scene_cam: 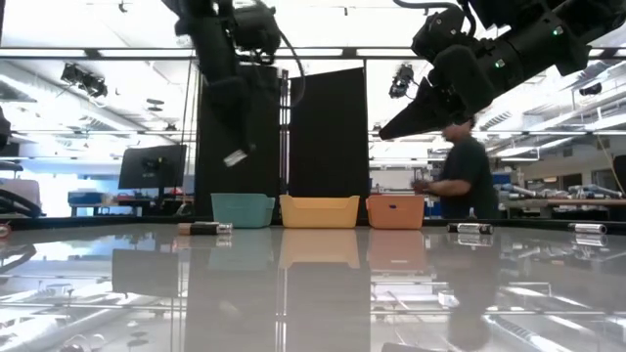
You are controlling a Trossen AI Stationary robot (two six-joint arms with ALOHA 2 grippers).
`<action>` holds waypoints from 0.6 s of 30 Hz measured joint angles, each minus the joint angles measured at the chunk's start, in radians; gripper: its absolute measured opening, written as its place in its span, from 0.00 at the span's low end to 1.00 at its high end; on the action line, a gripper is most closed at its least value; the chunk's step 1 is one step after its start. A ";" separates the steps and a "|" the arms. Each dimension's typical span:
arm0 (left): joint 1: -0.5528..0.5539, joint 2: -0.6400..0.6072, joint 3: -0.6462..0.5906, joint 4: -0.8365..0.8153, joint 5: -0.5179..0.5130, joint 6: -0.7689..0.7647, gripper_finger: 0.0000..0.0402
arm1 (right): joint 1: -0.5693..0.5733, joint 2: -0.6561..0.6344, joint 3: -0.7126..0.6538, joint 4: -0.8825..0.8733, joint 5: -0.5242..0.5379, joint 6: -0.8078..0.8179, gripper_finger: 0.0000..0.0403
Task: Sort batteries
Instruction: Put the silver battery into the green bin
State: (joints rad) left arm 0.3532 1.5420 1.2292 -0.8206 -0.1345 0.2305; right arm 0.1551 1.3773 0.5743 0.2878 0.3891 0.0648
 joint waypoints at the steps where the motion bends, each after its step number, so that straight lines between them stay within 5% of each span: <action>1: 0.039 0.007 0.011 0.023 0.016 0.014 0.11 | 0.000 0.000 0.000 0.000 0.001 0.001 0.04; 9: 0.242 0.161 0.079 0.078 0.054 0.100 0.11 | 0.000 0.000 0.000 0.006 0.003 0.002 0.03; 18: 0.334 0.372 0.169 0.091 0.048 0.045 0.11 | 0.000 0.000 0.000 0.002 0.003 0.003 0.04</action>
State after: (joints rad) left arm 0.6868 1.9141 1.3979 -0.7300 -0.0863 0.2753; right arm 0.1551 1.3773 0.5743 0.2897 0.3920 0.0677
